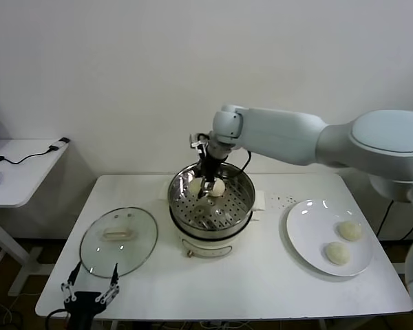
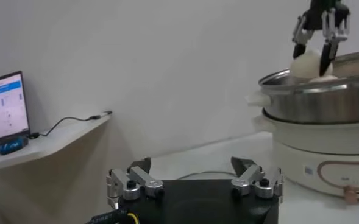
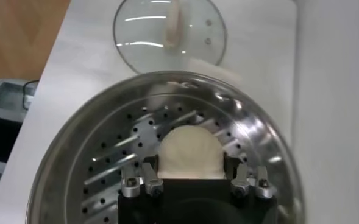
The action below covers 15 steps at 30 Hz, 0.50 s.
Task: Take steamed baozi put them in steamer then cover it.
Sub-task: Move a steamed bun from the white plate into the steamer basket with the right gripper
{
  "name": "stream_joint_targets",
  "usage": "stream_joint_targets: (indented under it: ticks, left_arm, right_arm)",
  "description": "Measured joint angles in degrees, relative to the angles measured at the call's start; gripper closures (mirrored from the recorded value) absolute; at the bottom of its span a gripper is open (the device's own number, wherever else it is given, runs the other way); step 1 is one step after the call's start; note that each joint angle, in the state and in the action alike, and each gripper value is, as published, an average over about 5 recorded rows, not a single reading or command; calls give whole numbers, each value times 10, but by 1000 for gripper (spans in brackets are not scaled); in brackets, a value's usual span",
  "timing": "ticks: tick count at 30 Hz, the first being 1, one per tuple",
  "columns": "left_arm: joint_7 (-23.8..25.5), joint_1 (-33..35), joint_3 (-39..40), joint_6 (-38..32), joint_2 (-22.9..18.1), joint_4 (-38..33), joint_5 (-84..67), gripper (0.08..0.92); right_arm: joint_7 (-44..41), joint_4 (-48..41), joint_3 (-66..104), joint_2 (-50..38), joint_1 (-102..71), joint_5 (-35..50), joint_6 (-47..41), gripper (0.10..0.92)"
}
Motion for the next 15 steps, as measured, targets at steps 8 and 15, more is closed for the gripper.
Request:
stream_joint_targets:
  ticks: [8,15]
  left_arm:
    - [-1,-1,0,-1,-1,6,-1,177]
    - [-1,-3,0,-1,-3,7,1,177]
  right_arm:
    - [2,-14,-1,13,-29,-11,2,347]
    - [5,-19,5,16,-44,-18,2,279]
